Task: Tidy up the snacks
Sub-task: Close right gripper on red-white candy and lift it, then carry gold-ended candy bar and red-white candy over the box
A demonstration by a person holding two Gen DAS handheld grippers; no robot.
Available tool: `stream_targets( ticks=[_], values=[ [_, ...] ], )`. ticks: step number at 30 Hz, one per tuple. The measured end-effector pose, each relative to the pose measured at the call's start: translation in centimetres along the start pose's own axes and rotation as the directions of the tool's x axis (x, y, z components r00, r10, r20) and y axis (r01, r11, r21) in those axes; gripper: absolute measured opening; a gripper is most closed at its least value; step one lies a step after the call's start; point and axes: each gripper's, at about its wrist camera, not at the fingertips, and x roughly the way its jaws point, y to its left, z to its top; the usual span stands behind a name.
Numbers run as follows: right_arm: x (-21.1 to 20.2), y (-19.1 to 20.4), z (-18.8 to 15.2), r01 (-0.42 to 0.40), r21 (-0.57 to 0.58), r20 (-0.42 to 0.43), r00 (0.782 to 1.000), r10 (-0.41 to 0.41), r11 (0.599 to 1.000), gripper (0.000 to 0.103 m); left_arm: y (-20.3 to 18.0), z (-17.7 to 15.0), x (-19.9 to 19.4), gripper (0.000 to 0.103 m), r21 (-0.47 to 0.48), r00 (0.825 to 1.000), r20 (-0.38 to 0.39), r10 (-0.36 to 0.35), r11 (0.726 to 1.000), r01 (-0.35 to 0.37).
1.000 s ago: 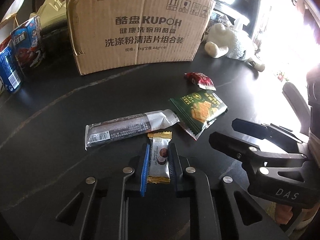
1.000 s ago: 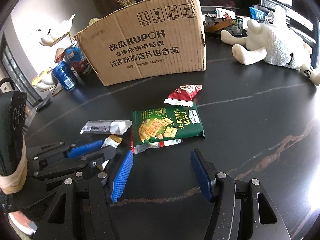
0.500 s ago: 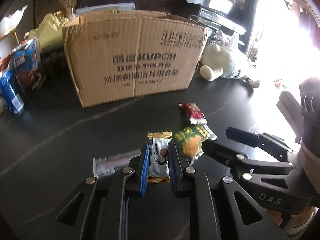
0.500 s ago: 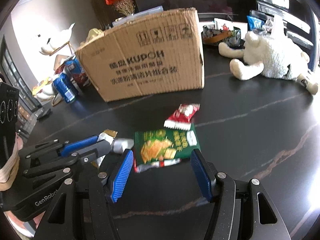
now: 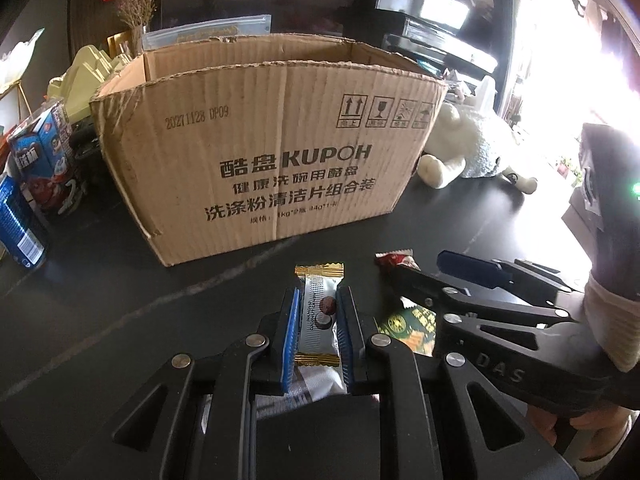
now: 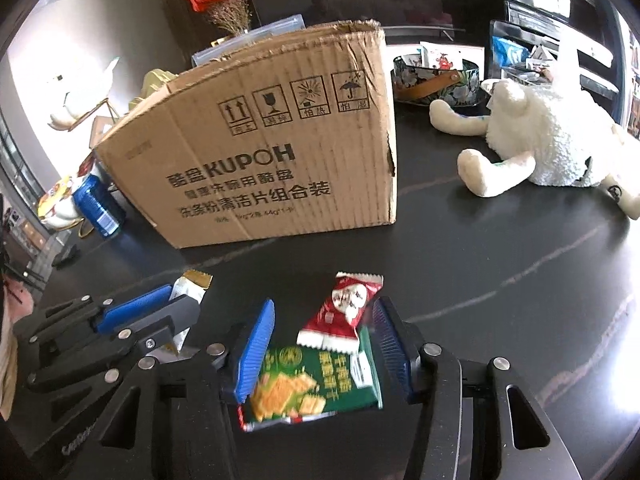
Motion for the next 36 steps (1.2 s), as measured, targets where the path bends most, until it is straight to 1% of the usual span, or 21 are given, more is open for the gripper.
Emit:
stream_targets(
  ticks=[3, 7, 11, 12, 13, 16, 18, 25, 36],
  values=[
    [0.8, -0.1, 0.4, 0.005, 0.003, -0.015, 1.000, -0.005, 1.000, 0.045, 0.2, 0.2, 0.4, 0.019, -0.008, 1.000, -0.003, -0.003, 1.000, 0.003],
    [1.8, -0.2, 0.7, 0.017, 0.008, -0.042, 0.999, -0.016, 1.000, 0.044, 0.4, 0.3, 0.9, 0.019, -0.018, 1.000, -0.009, -0.007, 1.000, 0.007],
    [2.7, -0.5, 0.6, 0.028, 0.021, -0.077, 0.997, -0.026, 0.999, 0.035, 0.4, 0.3, 1.2, 0.019, -0.022, 1.000, -0.012, -0.009, 1.000, 0.009],
    [2.9, -0.6, 0.5, 0.024, 0.025, -0.082, 0.996, -0.022, 0.999, 0.033, 0.4, 0.3, 1.2, 0.019, -0.022, 1.000, -0.011, -0.007, 1.000, 0.007],
    [2.9, -0.6, 0.5, 0.020, 0.028, -0.081, 0.997, -0.017, 0.999, 0.033, 0.4, 0.3, 1.1, 0.019, -0.021, 1.000, -0.010, -0.008, 1.000, 0.007],
    [2.9, -0.5, 0.5, 0.021, 0.021, -0.082, 0.996, -0.020, 1.000, 0.025, 0.4, 0.3, 0.9, 0.019, -0.026, 1.000, -0.008, -0.009, 1.000, 0.009],
    [2.9, -0.5, 0.5, 0.016, 0.023, -0.085, 0.996, -0.014, 1.000, 0.025, 0.4, 0.4, 0.7, 0.019, -0.029, 1.000, -0.004, -0.010, 1.000, 0.010],
    [1.2, 0.1, 0.6, 0.011, 0.015, -0.048, 0.999, -0.011, 1.000, 0.025, 0.5, 0.5, -1.1, 0.019, -0.037, 1.000, 0.021, -0.008, 0.999, 0.009],
    [-4.7, 2.1, 1.5, -0.018, -0.013, 0.076, 0.997, 0.019, 1.000, 0.025, 0.6, 1.1, -6.1, 0.019, -0.044, 0.995, 0.096, -0.002, 0.999, 0.007]
  ],
)
